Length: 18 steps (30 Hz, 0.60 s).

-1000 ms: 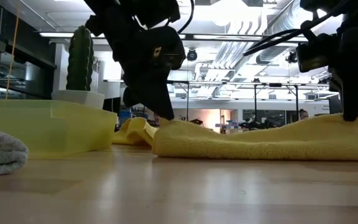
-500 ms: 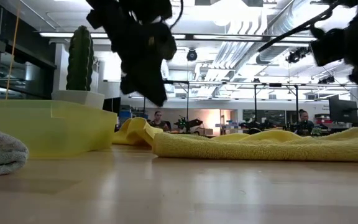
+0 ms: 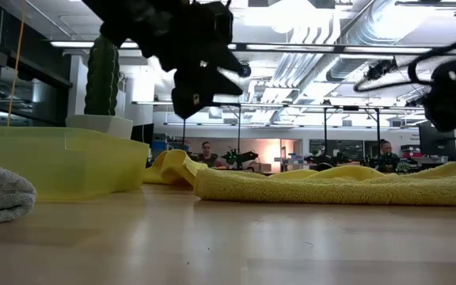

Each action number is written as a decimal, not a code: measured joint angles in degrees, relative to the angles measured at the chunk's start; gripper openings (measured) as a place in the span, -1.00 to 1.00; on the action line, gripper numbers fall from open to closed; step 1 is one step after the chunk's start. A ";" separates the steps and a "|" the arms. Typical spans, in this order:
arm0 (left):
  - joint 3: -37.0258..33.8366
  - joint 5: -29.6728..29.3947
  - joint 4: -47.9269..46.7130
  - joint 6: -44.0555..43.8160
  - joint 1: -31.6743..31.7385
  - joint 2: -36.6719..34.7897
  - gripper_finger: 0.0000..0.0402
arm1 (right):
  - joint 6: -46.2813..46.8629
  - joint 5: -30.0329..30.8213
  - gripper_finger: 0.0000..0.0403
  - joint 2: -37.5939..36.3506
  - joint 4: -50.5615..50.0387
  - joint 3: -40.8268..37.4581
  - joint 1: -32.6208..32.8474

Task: Fold microfiber towels
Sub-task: Fold the bottom yellow microfiber towel

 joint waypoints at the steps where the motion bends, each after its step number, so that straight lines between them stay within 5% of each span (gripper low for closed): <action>1: -0.05 -0.57 1.28 -0.24 -0.49 -0.03 -0.39 | 0.31 0.97 0.13 1.08 0.04 -0.03 0.00; 9: -0.10 -1.82 4.44 -2.52 -2.44 -0.11 -0.39 | 1.53 4.48 0.13 9.42 5.38 0.33 -0.18; 14: -0.14 -11.05 5.18 -8.73 -2.14 -0.11 -0.39 | 1.63 5.47 0.13 11.84 4.90 1.95 -0.17; 18: -0.14 -12.11 8.85 -9.49 -0.98 -0.11 -0.39 | 3.19 6.14 0.00 12.73 4.14 2.38 -0.35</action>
